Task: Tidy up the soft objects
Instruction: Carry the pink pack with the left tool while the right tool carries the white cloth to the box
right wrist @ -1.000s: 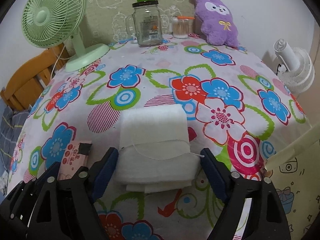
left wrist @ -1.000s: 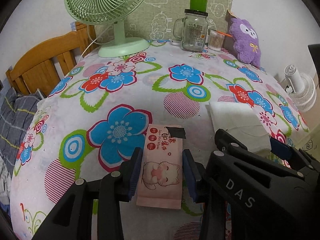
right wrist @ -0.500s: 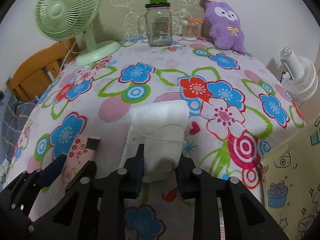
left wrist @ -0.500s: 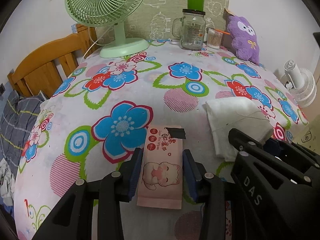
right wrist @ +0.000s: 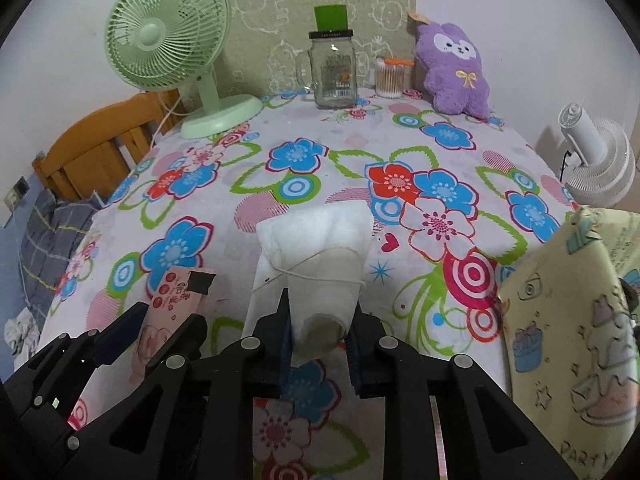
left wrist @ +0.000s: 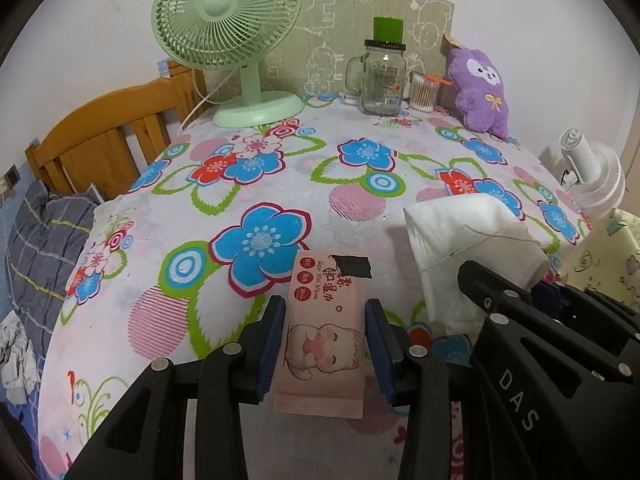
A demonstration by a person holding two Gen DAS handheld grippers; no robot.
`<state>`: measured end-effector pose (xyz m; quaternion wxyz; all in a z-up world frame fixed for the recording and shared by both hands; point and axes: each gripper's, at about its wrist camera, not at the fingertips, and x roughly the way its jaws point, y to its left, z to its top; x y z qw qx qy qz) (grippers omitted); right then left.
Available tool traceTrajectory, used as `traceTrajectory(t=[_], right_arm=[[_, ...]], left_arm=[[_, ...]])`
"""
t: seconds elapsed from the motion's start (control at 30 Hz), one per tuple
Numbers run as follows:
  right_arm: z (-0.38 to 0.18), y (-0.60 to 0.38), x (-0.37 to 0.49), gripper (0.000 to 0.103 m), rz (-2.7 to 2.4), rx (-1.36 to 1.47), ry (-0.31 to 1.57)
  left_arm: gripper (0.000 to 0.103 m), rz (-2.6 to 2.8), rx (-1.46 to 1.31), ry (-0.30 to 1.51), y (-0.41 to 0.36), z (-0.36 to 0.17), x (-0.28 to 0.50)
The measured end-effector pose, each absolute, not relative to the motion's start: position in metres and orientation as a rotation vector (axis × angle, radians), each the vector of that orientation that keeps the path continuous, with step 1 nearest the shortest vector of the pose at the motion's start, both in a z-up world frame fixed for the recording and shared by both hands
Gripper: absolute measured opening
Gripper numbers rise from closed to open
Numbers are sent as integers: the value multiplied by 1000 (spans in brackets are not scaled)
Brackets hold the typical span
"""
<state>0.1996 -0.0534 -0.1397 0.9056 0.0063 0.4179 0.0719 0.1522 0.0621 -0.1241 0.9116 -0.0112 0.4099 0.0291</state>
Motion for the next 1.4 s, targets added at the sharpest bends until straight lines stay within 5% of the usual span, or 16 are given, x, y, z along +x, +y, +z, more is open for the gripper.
traceTrajectory(t=[1.4], right_arm=[[-29,-88,97,25,224,-11,679]], left_arm=[[41,63,-17,661,23,-22,56]])
